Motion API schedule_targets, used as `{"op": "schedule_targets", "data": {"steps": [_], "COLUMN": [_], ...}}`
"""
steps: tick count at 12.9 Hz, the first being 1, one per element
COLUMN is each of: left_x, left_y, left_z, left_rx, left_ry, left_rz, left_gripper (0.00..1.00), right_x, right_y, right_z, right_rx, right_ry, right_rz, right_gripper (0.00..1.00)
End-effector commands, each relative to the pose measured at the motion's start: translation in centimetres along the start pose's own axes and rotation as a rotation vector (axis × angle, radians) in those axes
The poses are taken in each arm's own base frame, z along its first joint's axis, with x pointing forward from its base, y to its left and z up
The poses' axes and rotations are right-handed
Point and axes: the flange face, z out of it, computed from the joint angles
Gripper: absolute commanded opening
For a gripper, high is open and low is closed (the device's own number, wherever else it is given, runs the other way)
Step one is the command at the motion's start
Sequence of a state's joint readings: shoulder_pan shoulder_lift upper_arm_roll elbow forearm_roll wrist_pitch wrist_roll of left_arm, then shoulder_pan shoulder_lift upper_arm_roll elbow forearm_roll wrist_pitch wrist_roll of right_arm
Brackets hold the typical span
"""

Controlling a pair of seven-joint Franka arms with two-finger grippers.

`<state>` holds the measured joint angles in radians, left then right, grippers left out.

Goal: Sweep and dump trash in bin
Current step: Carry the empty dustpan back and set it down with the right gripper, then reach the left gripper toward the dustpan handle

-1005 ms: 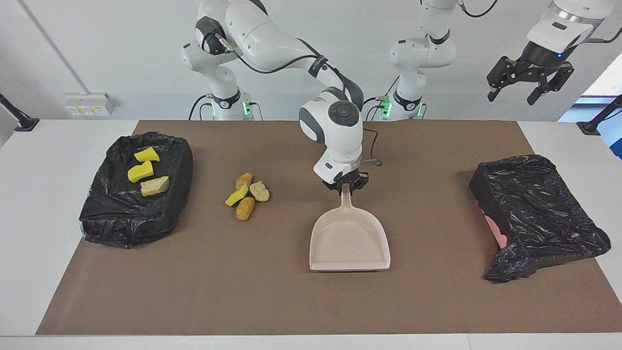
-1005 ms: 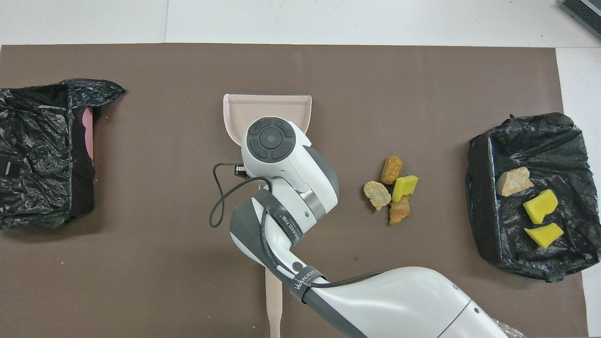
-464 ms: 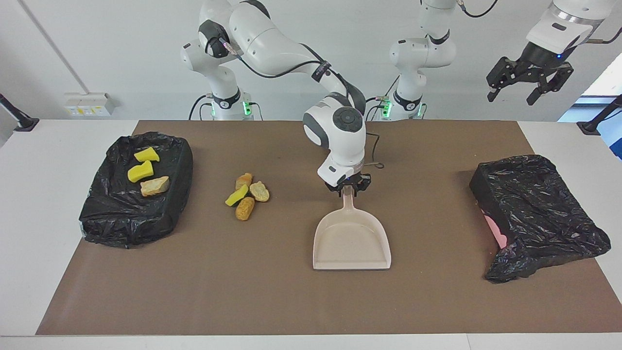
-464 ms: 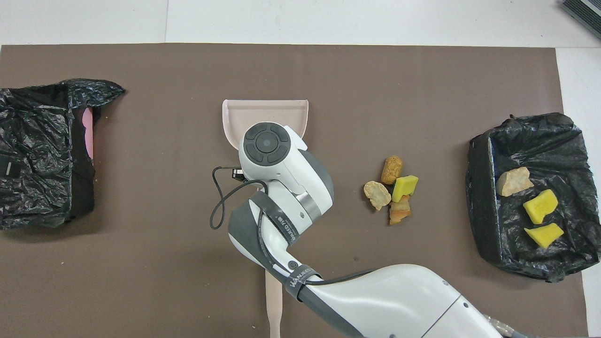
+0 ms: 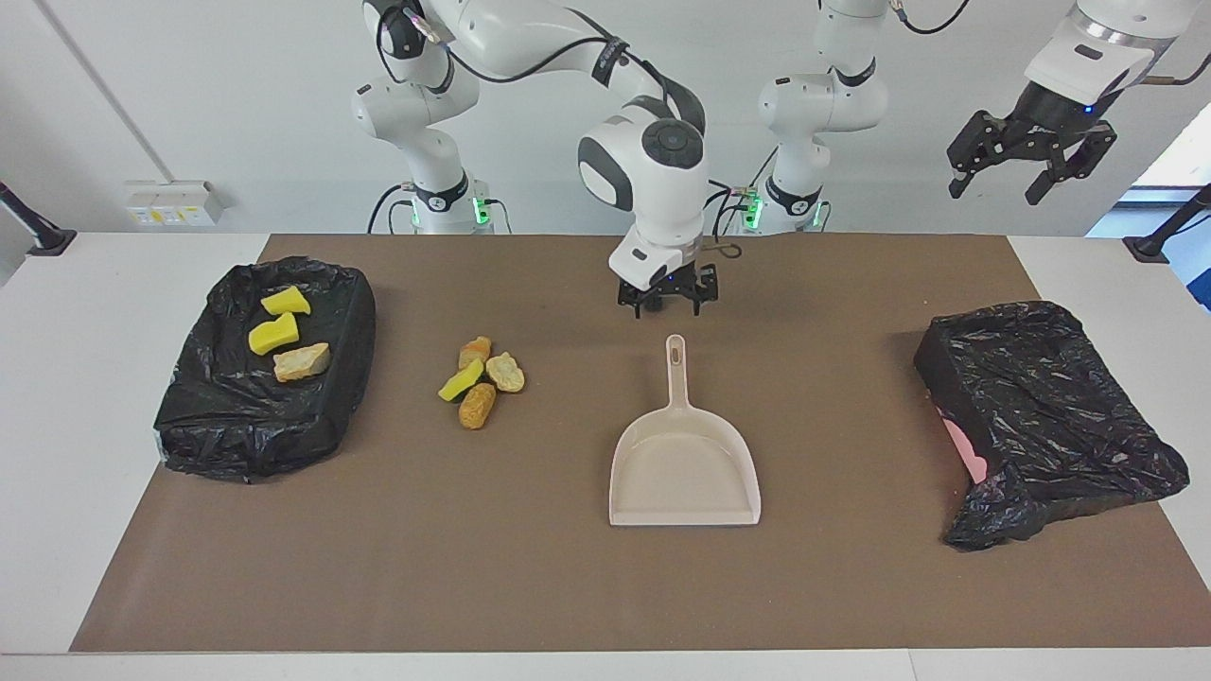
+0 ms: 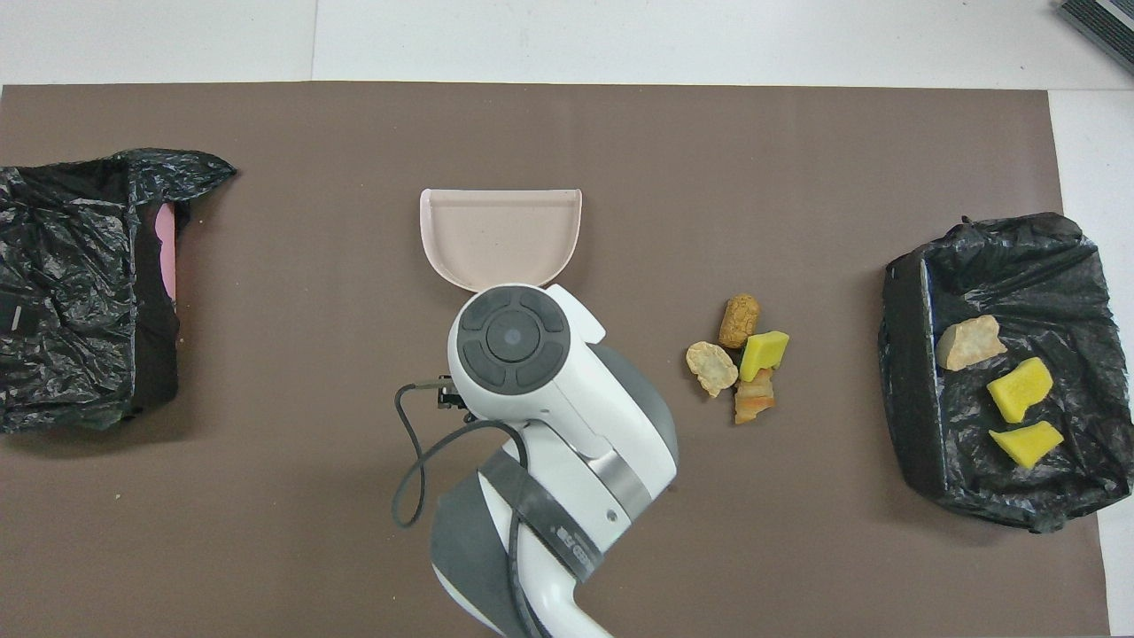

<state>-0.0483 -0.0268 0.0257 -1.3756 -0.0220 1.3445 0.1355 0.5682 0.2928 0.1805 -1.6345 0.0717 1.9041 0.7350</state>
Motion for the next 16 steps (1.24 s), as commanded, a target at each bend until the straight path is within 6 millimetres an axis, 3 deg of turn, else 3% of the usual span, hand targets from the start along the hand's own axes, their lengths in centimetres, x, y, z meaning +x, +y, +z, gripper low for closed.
{"op": "schedule_targets", "data": {"steps": [1, 4, 6, 10, 12, 16], "left_x": [-0.8, -0.8, -0.7, -0.8, -0.8, -0.8], "left_y": [0.0, 0.0, 0.0, 0.0, 0.0, 0.0], "left_z": [0.0, 0.0, 0.0, 0.0, 0.0, 0.0], "left_rx": [0.009, 0.009, 0.009, 0.009, 0.009, 0.009], "left_ry": [-0.005, -0.005, -0.006, -0.005, -0.005, -0.005], "left_rz": [0.003, 0.003, 0.003, 0.003, 0.003, 0.003], "left_gripper": [1.00, 1.00, 1.00, 1.00, 1.00, 1.00], "right_x": [-7.8, -12.9, -17.1, -21.1, -22.4, -25.2], "right_y": [2.2, 3.0, 1.3, -0.2, 1.0, 0.9], "right_z": [-0.7, 1.7, 5.4, 11.4, 12.5, 14.1], "right_rx": [-0.004, 0.050, 0.070, 0.035, 0.006, -0.039], "right_ry": [-0.047, -0.123, -0.107, -0.116, -0.128, -0.151], "right_rz": [-0.038, -0.030, -0.043, -0.041, -0.039, -0.025], "right_gripper": [1.00, 1.00, 1.00, 1.00, 1.00, 1.00]}}
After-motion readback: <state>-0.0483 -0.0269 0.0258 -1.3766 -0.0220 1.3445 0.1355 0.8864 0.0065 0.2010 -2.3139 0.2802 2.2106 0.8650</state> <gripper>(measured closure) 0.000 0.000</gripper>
